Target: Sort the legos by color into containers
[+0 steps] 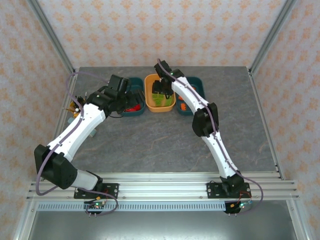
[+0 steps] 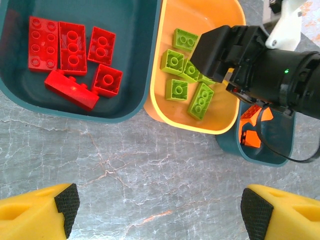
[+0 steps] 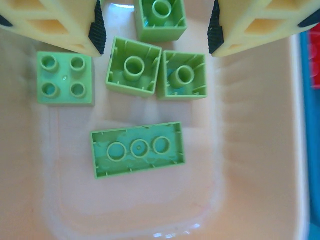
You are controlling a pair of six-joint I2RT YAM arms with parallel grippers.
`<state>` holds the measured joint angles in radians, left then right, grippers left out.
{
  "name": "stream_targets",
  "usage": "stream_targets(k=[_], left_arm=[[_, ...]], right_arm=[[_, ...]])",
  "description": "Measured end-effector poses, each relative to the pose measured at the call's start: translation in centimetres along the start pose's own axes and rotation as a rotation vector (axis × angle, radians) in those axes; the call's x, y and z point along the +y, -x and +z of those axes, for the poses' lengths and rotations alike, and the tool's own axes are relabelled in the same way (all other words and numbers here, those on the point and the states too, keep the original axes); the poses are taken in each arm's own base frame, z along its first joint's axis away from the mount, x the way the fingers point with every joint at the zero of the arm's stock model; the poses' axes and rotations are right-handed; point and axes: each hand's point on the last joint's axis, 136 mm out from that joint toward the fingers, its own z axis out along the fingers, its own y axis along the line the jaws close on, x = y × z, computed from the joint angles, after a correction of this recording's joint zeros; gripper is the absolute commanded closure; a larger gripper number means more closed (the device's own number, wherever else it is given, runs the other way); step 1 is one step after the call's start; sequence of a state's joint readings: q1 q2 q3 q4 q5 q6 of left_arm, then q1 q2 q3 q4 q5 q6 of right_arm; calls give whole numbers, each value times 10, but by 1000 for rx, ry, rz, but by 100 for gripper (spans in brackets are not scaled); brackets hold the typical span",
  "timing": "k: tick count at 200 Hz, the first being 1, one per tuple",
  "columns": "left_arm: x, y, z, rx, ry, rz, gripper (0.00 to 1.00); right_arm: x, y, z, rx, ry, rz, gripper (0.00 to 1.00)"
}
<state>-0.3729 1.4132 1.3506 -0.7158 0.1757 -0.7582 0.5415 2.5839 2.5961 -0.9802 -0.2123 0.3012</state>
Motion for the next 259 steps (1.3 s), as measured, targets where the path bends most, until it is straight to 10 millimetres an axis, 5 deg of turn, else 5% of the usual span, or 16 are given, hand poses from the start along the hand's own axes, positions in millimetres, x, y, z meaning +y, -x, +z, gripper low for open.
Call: stream_targets(k=[24, 65, 87, 98, 109, 152, 180, 212, 231, 259], left_arm=[[-1, 2, -16, -23, -16, 0, 13], [5, 2, -58, -75, -40, 21, 9], [15, -10, -75, -82, -61, 42, 1], [24, -22, -79, -66, -67, 51, 0], [36, -35, -80, -49, -64, 57, 0], [63, -64, -79, 4, -31, 79, 0], [71, -52, -76, -46, 37, 130, 0], [115, -10, -82, -297, 297, 154, 0], [152, -9, -72, -424, 414, 207, 0], [203, -28, -36, -420, 603, 375, 0]], right_arm=[[7, 1, -43, -34, 15, -9, 42], [2, -28, -155, -170, 45, -25, 41], [-19, -62, -208, -256, 57, -11, 29], [-36, -82, -226, -286, 51, -4, 1], [-55, -104, -240, -300, 37, 10, 1], [-103, -162, -258, -291, -22, 24, 0], [-119, -157, -270, -343, -87, 52, 0], [-195, -133, -286, -531, -381, 214, 0], [-239, -144, -272, -628, -507, 225, 0], [-279, -169, -225, -604, -638, 133, 0]])
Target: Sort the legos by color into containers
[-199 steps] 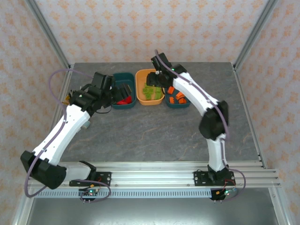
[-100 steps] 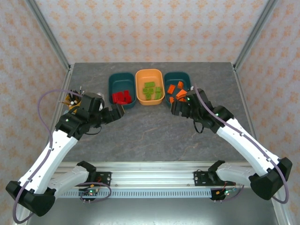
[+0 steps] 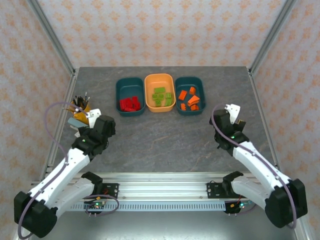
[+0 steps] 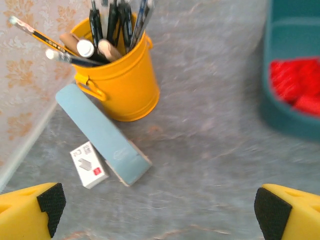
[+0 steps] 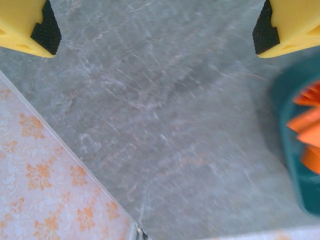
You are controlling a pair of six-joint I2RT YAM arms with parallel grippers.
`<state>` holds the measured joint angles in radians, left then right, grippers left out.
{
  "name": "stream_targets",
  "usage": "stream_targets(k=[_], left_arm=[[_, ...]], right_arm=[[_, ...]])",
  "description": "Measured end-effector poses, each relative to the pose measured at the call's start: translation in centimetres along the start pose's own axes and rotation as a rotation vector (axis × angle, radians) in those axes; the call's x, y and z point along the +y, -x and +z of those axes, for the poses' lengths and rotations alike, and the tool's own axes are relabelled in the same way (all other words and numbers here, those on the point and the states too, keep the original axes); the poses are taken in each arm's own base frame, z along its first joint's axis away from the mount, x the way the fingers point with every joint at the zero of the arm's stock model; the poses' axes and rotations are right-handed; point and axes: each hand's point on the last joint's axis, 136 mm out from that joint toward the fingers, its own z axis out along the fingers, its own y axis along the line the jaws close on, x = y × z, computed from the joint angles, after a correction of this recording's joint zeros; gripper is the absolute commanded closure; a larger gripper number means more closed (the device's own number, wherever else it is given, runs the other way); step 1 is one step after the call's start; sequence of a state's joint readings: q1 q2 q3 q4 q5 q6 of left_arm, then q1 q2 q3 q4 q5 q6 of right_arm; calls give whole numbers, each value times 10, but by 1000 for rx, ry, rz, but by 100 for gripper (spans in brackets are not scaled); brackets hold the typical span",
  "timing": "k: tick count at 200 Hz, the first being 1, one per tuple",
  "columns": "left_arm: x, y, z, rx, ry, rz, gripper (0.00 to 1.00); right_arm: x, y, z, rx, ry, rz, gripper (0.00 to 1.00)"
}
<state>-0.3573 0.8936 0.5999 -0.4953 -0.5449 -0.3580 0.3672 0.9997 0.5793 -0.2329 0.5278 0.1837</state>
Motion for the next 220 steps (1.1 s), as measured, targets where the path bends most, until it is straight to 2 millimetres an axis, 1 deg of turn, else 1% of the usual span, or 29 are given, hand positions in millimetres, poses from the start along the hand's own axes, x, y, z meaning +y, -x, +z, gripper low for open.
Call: stream_targets(k=[12, 30, 54, 69, 80, 96, 111, 121, 133, 138, 147, 154, 164, 171, 177, 220], left_arm=[[-3, -11, 15, 11, 18, 61, 0], [-9, -16, 34, 13, 18, 97, 0], [-15, -8, 63, -1, 7, 59, 0], [-20, -3, 85, -15, -3, 30, 0], [-25, -3, 99, -16, -18, 20, 0], [-34, -1, 117, -13, -50, 29, 0], [-41, 6, 129, -28, -82, 19, 0], [-42, 12, 134, -44, -99, -1, 0], [-42, 19, 136, -76, -123, -17, 0], [-42, 21, 135, -95, -131, -25, 0], [-42, 24, 133, -139, -146, -45, 0], [-42, 21, 132, -163, -151, -56, 0], [-40, 11, 131, -165, -153, -57, 0], [-39, 4, 131, -156, -151, -53, 0], [-39, 2, 131, -158, -150, -52, 0], [-43, 16, 127, -214, -164, -73, 0]], right_arm=[[0, -10, 14, 15, -17, -37, 0], [3, -10, 31, 4, -16, -38, 0], [15, -6, 58, -16, 17, -21, 0], [24, -13, 76, 3, 42, -37, 0], [28, -18, 87, 22, 59, -54, 0], [31, -19, 98, 19, 88, -63, 0], [30, -13, 103, -8, 125, -38, 0], [27, -6, 106, -36, 150, -6, 0], [21, -3, 110, -68, 170, 29, 1], [20, -4, 111, -80, 178, 40, 0], [19, -12, 114, -83, 191, 46, 1], [20, -21, 115, -67, 198, 41, 1], [21, -29, 115, -52, 207, 36, 1], [22, -31, 116, -48, 211, 34, 1], [22, -31, 116, -50, 214, 36, 1], [24, -21, 115, -86, 220, 52, 1]])
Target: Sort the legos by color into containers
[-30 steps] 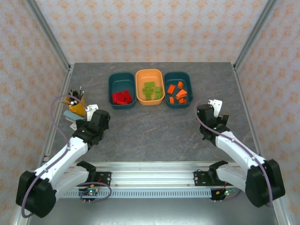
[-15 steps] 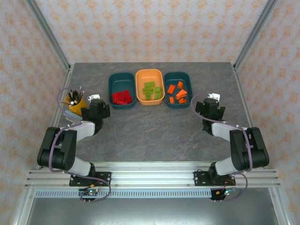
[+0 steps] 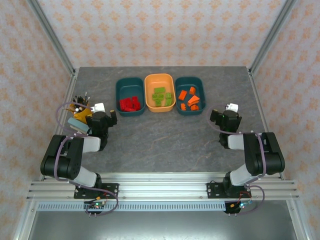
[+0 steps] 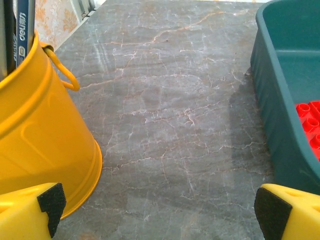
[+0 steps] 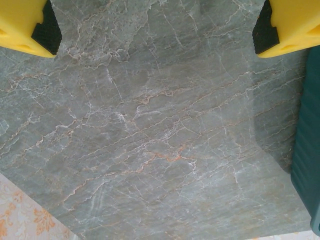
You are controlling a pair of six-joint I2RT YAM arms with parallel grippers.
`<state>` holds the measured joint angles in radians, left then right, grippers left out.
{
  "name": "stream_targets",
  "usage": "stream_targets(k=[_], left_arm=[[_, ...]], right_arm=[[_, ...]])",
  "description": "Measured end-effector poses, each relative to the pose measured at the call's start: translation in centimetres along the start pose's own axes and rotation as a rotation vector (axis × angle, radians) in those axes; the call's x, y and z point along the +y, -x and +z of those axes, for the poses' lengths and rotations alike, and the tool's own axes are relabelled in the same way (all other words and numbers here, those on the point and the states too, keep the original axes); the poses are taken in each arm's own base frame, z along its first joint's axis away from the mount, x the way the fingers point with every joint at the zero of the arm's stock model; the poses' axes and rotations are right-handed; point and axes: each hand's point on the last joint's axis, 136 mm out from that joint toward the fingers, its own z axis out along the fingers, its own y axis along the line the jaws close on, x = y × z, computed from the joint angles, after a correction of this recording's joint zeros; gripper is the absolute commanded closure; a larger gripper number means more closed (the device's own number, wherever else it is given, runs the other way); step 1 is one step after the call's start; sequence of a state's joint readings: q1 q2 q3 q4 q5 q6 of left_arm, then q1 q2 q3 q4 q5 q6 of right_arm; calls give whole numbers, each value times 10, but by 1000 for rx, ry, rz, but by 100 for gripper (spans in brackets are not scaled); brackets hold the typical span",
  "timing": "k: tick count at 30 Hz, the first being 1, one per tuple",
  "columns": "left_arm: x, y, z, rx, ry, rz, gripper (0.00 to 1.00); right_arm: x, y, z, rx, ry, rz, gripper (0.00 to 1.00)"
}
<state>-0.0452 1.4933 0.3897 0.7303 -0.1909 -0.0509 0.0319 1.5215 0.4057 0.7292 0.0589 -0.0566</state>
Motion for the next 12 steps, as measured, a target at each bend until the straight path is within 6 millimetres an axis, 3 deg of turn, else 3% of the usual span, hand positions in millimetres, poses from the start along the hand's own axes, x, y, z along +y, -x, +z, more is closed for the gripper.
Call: stream_targets(k=[12], left_arm=[[-3, 1, -1, -4, -3, 6, 0]], right_arm=[[2, 2, 0, -6, 13, 2, 1]])
